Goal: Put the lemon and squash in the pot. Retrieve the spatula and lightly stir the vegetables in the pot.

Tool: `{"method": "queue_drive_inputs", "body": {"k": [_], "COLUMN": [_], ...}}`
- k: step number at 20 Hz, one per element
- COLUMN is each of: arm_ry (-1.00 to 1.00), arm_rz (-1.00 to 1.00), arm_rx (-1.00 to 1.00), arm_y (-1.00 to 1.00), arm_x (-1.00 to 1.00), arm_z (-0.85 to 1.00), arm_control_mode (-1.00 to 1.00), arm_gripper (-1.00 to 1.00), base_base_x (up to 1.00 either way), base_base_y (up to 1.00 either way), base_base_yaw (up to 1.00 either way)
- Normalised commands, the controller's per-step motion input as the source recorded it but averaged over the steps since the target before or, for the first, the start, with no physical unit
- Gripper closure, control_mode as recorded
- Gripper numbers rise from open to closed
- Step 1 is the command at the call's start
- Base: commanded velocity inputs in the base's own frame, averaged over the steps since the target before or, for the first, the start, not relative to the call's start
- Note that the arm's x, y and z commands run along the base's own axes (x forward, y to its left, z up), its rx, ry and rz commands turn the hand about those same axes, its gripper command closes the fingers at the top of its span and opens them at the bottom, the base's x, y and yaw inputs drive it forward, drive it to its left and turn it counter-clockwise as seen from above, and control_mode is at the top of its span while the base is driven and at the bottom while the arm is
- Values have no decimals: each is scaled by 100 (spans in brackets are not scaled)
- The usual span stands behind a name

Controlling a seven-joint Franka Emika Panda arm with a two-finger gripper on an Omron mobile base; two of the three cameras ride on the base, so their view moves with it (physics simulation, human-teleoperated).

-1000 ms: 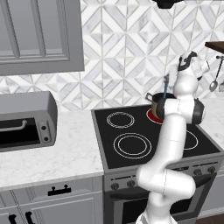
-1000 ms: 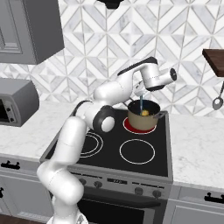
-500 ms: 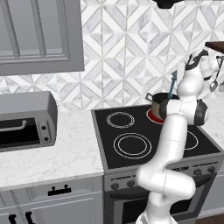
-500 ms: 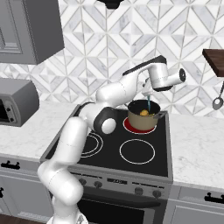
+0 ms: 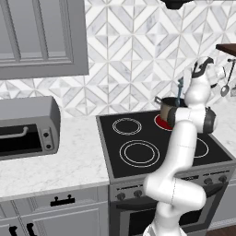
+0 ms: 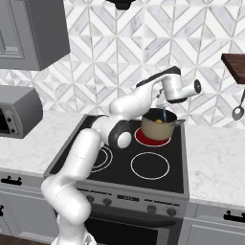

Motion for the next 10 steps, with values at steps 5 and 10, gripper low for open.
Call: {"method": "queue_drive_inputs", "body": {"k": [5, 10], "arm_ry": [2, 8], "arm_rz": [3, 0], "arm_rx": [3, 13], "arm_y": [0, 10], "arm_x": [28, -74], "arm_z": [-33, 0], "arm_control_mode": [-100, -100], "arm_gripper": [100, 100], "base_base_x": [0, 0], "base_base_y": [0, 0], "base_base_yaw": [0, 0]}}
